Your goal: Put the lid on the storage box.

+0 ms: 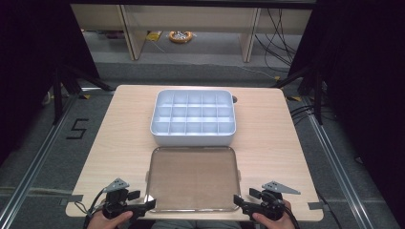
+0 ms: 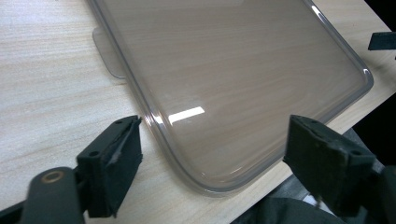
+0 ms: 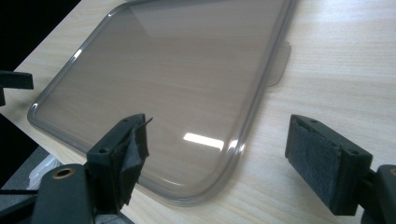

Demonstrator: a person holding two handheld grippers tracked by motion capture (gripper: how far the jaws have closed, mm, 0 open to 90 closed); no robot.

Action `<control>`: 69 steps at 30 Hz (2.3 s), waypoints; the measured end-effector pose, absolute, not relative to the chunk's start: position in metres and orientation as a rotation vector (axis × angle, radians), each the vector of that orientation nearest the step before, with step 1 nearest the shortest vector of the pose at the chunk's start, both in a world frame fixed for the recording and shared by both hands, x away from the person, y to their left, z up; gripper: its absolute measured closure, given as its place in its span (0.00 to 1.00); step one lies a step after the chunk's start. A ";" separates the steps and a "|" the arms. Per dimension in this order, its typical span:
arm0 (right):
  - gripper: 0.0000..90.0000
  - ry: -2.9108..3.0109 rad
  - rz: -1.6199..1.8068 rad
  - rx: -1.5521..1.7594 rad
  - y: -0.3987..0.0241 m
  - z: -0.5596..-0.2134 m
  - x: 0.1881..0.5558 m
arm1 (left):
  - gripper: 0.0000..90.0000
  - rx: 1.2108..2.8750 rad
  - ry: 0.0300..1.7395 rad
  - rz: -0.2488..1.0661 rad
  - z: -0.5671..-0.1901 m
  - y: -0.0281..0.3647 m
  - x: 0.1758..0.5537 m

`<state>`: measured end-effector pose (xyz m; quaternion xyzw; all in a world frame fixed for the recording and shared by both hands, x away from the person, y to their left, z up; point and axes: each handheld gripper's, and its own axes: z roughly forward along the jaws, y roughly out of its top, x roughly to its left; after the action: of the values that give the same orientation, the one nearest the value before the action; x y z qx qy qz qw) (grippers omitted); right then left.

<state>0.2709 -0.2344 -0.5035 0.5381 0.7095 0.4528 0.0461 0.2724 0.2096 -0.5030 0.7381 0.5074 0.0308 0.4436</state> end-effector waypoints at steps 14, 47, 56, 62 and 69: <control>0.31 2.158 1.366 1.690 -0.227 -0.511 0.288 | 0.49 1.841 1.296 0.060 -0.507 0.214 0.292; 0.58 1.979 1.497 1.943 -0.231 -0.524 0.308 | 0.68 1.921 1.311 0.143 -0.514 0.210 0.311; 0.73 1.983 1.581 1.965 -0.237 -0.531 0.307 | 0.68 1.906 1.328 0.191 -0.515 0.211 0.311; 0.76 1.976 1.613 2.073 -0.237 -0.530 0.303 | 0.66 1.930 1.314 0.199 -0.514 0.213 0.309; 0.77 1.991 1.627 2.136 -0.237 -0.528 0.300 | 0.65 1.886 1.343 0.165 -0.515 0.217 0.309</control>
<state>0.2998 -0.2372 -0.5280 0.6357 0.5927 0.4843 -0.1004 0.3088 0.2167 -0.5153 0.7452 0.5306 0.0651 0.3986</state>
